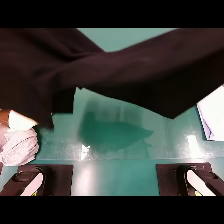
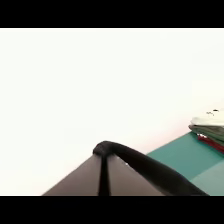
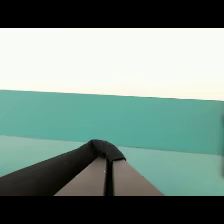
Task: Fold the shirts.
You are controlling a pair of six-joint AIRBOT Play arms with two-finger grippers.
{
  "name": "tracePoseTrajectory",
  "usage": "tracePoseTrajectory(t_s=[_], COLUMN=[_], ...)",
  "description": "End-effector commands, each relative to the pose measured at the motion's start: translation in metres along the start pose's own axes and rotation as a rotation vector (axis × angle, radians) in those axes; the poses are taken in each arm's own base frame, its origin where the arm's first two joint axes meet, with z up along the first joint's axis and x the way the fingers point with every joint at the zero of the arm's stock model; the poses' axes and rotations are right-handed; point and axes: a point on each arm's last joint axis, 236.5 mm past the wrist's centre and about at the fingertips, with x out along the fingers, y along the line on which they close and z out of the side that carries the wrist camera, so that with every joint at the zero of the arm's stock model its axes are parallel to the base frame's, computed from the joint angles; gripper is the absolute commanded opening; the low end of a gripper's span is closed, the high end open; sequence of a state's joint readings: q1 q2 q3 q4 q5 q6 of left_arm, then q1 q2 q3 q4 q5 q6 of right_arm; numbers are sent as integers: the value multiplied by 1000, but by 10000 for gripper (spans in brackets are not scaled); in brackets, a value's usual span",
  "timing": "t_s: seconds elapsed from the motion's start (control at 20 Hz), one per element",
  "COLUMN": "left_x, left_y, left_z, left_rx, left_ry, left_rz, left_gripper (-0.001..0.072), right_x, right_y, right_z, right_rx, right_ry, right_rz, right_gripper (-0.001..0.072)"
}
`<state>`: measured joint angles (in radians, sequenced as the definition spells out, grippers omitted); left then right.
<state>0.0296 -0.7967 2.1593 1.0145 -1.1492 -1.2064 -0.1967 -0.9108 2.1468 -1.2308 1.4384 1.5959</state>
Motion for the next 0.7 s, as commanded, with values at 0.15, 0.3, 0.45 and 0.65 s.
tracePoseTrajectory(t_s=[0.15,0.3,0.45,0.65], left_x=[20,63,92,139], left_y=[54,53,39,42], left_z=[-94,-251,-379,-491], left_rx=[-99,-273,-434,-501], left_ry=[264,652,901,1006], left_rz=[186,108,24,-32], left_gripper=[23,24,24,24], right_x=[22,70,120,197], right_y=[-73,-94,-116,-142], right_z=[-74,-136,-202,-264], right_rx=[63,112,161,193], right_ry=[258,546,831,977], right_rz=[-261,-275,-278,-257], right_gripper=[18,18,18,18])
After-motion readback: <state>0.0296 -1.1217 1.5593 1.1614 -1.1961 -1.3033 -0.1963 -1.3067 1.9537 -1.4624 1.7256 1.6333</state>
